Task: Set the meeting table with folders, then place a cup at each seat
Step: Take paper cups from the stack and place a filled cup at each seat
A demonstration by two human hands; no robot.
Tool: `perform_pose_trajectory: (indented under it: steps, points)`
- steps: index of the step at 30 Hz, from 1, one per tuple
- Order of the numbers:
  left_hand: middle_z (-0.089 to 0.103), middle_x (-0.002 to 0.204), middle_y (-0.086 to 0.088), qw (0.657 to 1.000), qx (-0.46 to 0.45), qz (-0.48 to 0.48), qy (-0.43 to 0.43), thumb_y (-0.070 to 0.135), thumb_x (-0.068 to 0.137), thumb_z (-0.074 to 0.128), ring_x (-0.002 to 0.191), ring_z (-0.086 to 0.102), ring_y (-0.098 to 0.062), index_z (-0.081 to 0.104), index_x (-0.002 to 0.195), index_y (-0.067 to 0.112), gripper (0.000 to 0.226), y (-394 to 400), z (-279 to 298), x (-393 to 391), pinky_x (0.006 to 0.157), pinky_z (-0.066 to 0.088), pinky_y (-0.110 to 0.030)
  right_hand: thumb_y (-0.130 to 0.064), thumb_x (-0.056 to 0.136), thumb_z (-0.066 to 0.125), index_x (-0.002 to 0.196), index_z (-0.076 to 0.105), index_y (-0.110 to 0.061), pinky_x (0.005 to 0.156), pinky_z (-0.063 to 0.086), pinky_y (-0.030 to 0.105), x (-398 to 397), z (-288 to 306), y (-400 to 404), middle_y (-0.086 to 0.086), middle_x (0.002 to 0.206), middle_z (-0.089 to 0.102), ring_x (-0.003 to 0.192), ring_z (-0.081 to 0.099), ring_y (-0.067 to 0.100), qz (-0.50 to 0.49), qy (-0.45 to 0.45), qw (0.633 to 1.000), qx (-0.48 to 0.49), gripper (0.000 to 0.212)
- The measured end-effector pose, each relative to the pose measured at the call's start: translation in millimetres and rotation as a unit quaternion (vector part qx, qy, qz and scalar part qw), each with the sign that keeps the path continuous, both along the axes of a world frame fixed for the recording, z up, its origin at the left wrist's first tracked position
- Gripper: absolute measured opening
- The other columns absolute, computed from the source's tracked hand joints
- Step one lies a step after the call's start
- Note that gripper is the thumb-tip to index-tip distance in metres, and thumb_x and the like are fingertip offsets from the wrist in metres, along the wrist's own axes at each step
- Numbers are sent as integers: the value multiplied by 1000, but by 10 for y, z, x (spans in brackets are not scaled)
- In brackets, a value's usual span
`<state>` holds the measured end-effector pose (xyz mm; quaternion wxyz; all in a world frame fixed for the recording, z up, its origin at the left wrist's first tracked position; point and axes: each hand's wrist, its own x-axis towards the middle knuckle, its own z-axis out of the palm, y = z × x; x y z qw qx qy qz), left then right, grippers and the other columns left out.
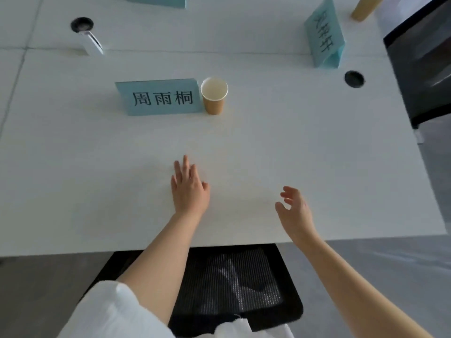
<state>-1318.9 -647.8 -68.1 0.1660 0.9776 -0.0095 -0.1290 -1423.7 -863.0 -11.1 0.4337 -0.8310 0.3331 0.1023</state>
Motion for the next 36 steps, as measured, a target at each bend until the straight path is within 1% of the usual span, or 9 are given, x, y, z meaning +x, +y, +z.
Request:
perform_pose_trajectory:
  steps: [4,7,12,16,21,25,29,32,36]
  points:
    - [34,152,-20,993,-112,-26,-1,3,83,58,143,26,-40,47,134,-4,53,-639,127,-724,110,34,-52,-10,92,53,131,45,-14,96,45,38,-591,62,-377,1,121,56,115,54,20,-49,-3,999,17,40]
    - [41,147,-16,983,-183,0,27,7,91,51,139,34,-30,36,144,4,55,-1161,327,-1241,112,34,-40,-7,91,54,125,50,-11,84,42,27,-1059,139,-788,3,117,62,106,58,18,-76,-9,997,18,35]
    - [54,132,-2,976,-210,-26,39,13,92,50,121,46,-18,42,139,15,47,-2028,479,-2082,92,38,-25,-2,88,57,119,55,-5,83,41,22,-1912,220,-1582,8,115,65,102,63,22,-109,-26,994,-2,31]
    - [60,120,-3,970,-231,-32,72,8,90,52,115,49,-21,50,131,11,40,-2730,546,-2713,81,26,-12,-1,89,54,119,55,-5,79,38,17,-2510,313,-2160,6,110,65,92,58,13,-131,-41,990,-9,30]
    - [64,114,-4,969,-216,-76,92,9,88,56,113,52,-21,56,123,12,34,-3373,640,-3230,88,33,-23,-3,90,53,119,55,-7,78,39,16,-3053,441,-2686,3,106,65,90,58,12,-162,-54,985,-11,28]
    - [63,115,-2,966,-200,-126,101,13,90,55,110,53,-17,56,123,16,33,-3857,766,-3353,82,31,-17,-4,90,53,118,55,-8,80,41,19,-3311,521,-3131,0,102,62,92,60,13,-194,-72,978,-4,28]
    - [63,111,2,963,-199,-156,96,14,91,54,109,51,-14,55,123,17,32,-4243,894,-3239,80,29,-14,-6,91,52,117,55,-13,70,39,5,-3342,541,-3527,-3,103,62,94,60,12,-217,-91,972,3,27]
    - [64,107,3,962,-206,-150,96,14,91,53,103,54,-15,56,121,17,30,-4605,950,-3099,83,35,-20,-5,92,50,119,54,-11,66,39,-3,-3238,571,-3921,-2,105,62,92,57,10,-212,-93,973,12,28]
    - [67,102,2,953,-246,-149,97,13,90,55,99,59,-16,58,116,18,26,-5178,1055,-2849,89,47,-29,-3,90,50,120,54,-10,66,35,-6,-2966,630,-4626,0,104,62,92,57,11,-185,-88,979,-5,31]
